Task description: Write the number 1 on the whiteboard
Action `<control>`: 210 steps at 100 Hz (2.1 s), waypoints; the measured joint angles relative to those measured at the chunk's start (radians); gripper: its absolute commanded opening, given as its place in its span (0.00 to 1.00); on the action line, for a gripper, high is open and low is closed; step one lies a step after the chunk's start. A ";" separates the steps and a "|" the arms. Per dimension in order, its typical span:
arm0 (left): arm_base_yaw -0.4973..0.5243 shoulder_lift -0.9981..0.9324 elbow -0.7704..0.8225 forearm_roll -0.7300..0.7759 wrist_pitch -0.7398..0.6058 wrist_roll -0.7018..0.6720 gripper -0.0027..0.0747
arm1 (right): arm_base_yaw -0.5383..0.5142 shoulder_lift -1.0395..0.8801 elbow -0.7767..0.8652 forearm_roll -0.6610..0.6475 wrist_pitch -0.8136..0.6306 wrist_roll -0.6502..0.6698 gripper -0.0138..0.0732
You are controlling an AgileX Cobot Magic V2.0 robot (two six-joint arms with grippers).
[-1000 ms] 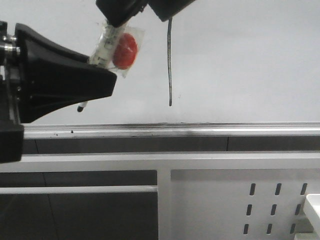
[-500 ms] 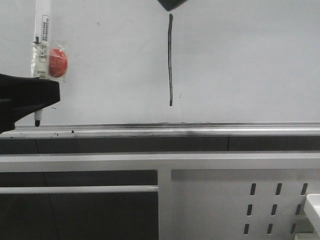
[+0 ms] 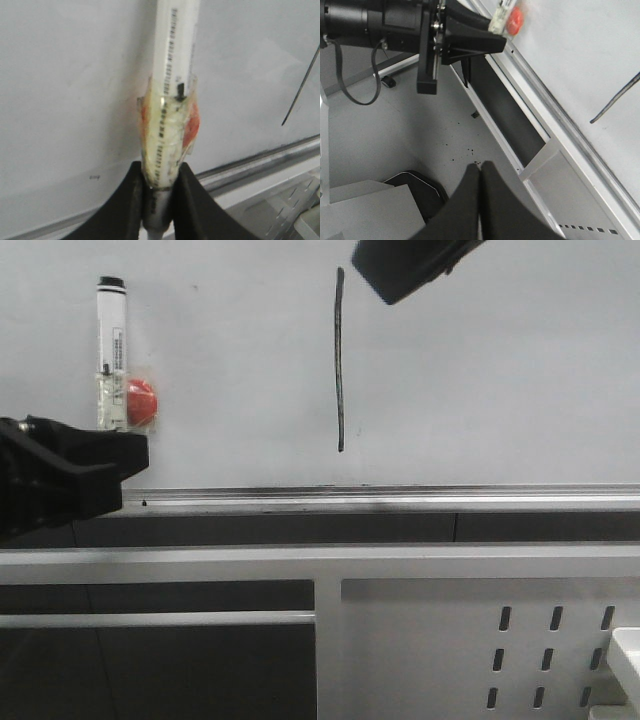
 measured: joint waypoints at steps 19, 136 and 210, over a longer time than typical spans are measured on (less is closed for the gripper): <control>0.000 0.000 -0.042 0.006 0.003 0.003 0.01 | 0.000 0.000 0.000 0.000 -0.008 0.000 0.08; -0.006 0.010 -0.056 0.006 0.003 0.003 0.01 | 0.000 -0.002 0.000 0.000 -0.008 0.000 0.08; -0.008 0.019 -0.079 0.022 0.016 0.003 0.44 | 0.000 -0.002 0.000 0.000 -0.006 0.002 0.08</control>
